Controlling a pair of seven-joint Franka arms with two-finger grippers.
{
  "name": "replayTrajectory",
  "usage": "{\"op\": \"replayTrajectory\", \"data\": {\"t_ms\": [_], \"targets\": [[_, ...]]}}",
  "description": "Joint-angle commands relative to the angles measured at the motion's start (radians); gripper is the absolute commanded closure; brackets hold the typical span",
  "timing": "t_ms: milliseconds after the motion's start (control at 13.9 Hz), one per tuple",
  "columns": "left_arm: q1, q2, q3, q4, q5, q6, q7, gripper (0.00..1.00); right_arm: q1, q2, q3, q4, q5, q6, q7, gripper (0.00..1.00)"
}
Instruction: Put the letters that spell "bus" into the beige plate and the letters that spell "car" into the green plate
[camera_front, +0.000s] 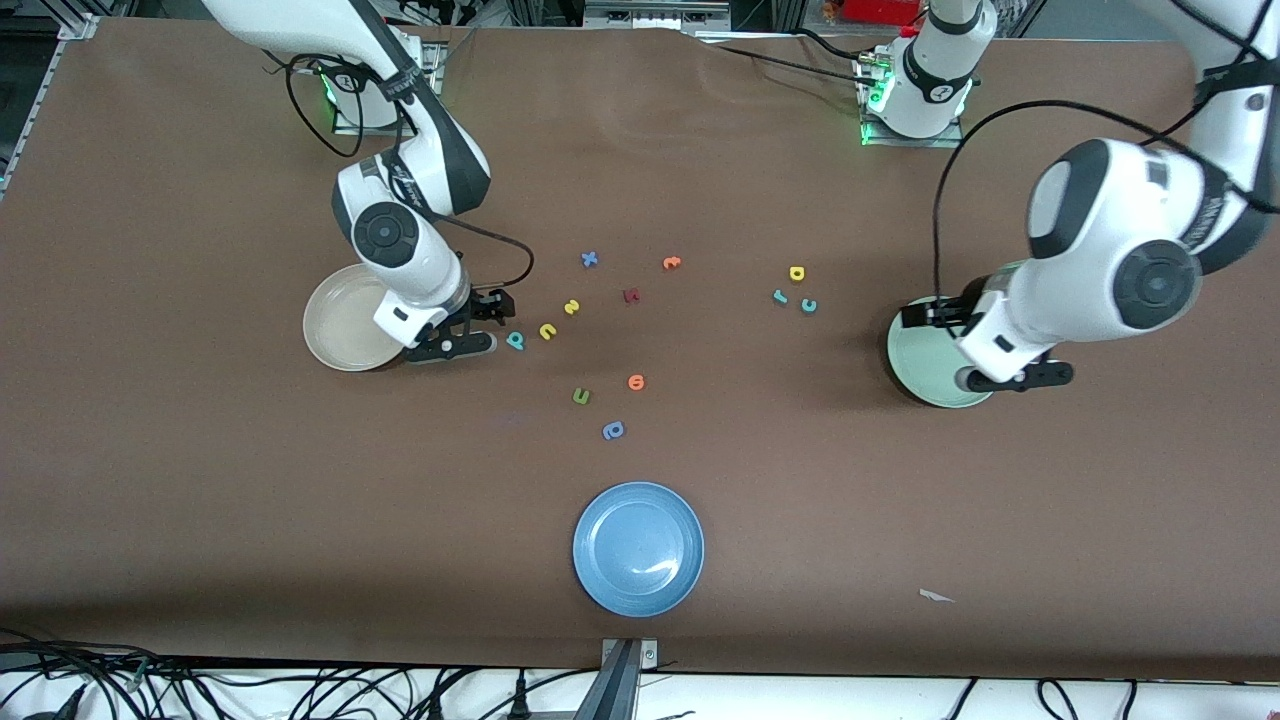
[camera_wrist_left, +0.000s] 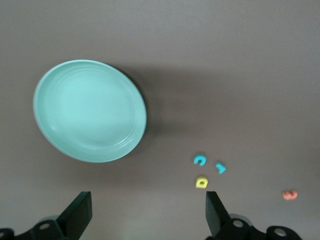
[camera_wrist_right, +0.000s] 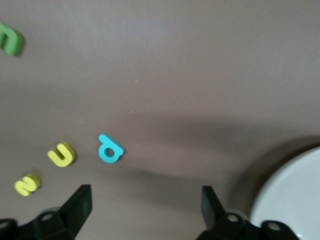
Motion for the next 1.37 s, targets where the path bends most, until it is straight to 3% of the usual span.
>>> {"op": "replayTrajectory", "data": {"t_ms": [0,144,288,719,863,1223,1295], "targets": [[0.011,-0.098,-0.022,-0.196,-0.069,0.157,-0.026,0.0,0.022,0.053,0.004,0.002,-0.02,0.106,0.047,0.23],[0.011,-0.118,-0.052,-0.299,-0.095,0.232,-0.029,0.02,0.052,0.074,0.002,0.008,-0.02,0.125,0.064,0.43],[0.012,-0.141,-0.101,-0.426,-0.095,0.365,-0.073,0.02,0.052,0.084,0.002,0.011,-0.02,0.133,0.067,0.48],[0.008,-0.129,-0.213,-0.63,-0.095,0.612,-0.174,0.02,0.067,0.157,0.001,0.057,-0.02,0.18,0.067,0.49],[0.008,-0.092,-0.244,-0.65,-0.095,0.671,-0.206,0.02,0.067,0.162,-0.001,0.059,-0.022,0.18,0.066,0.5],[-0.008,-0.031,-0.253,-0.675,-0.094,0.697,-0.225,0.11,0.067,0.162,-0.001,0.059,-0.023,0.179,0.064,0.91],[-0.011,-0.029,-0.255,-0.678,-0.094,0.697,-0.225,0.11,0.067,0.161,-0.001,0.059,-0.023,0.177,0.061,0.91]]}}
